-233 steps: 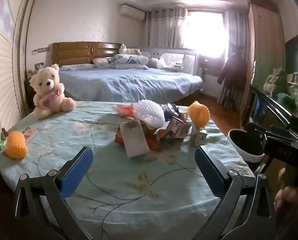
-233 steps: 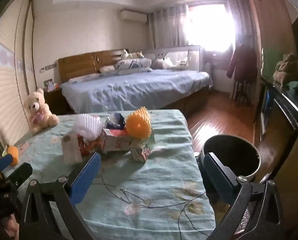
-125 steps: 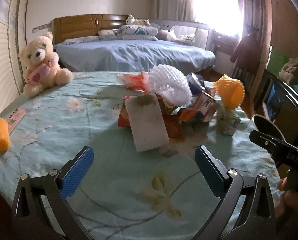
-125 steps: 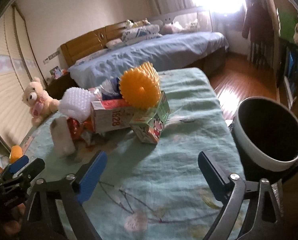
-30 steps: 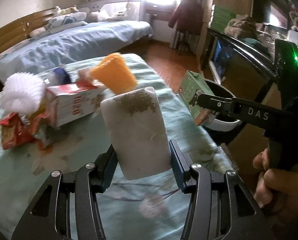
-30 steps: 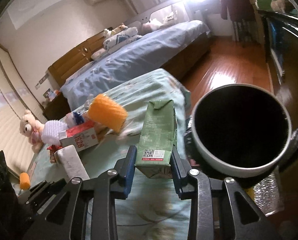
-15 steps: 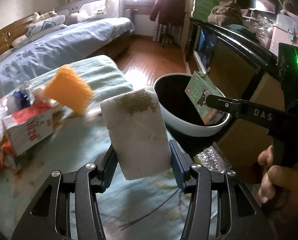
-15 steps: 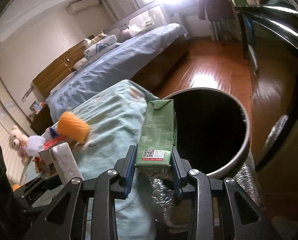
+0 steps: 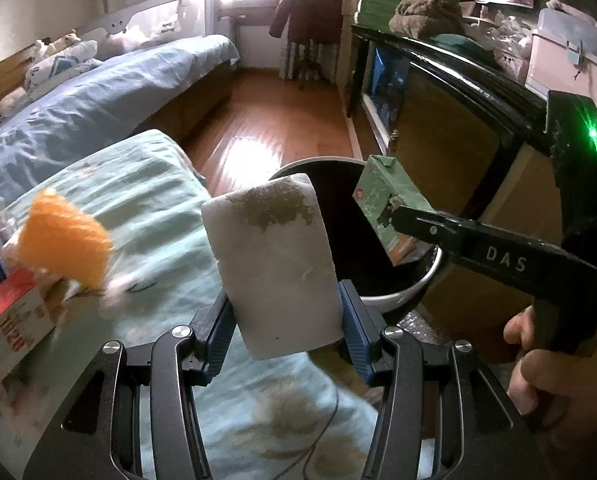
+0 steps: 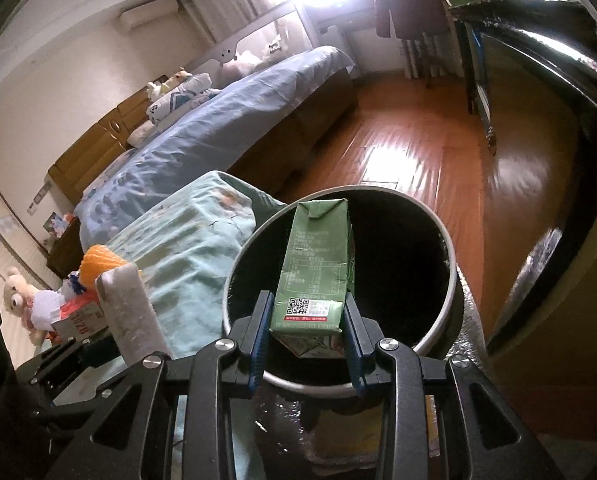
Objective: Collect trash
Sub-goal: 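Carry the green carton with the right gripper over the bin and release it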
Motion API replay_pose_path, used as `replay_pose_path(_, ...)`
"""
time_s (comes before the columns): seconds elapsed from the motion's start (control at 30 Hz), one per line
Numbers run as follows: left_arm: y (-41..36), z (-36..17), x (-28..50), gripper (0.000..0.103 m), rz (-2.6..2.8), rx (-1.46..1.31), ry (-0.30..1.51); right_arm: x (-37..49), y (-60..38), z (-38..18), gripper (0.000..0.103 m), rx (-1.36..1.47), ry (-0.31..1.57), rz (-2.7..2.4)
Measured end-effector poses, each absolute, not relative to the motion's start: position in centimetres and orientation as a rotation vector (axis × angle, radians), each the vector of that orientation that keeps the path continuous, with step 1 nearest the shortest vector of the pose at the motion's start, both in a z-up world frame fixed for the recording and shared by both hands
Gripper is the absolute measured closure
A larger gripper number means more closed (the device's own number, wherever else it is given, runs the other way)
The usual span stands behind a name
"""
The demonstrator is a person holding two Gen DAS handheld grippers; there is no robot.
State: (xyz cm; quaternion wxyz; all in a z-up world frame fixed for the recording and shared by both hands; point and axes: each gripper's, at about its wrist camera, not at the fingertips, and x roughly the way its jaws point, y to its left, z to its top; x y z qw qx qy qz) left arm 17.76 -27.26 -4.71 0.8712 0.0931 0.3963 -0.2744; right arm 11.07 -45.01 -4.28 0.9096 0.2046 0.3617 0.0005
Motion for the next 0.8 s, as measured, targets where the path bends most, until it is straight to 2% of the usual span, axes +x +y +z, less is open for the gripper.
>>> replay_pose_path(0.8, -31.0, -6.2, 21.6, 0.052, -0.623, 0.218, 0.893, 12.6, -47.3, -5.4, 0.070, 0.436, 0.772, -0.036)
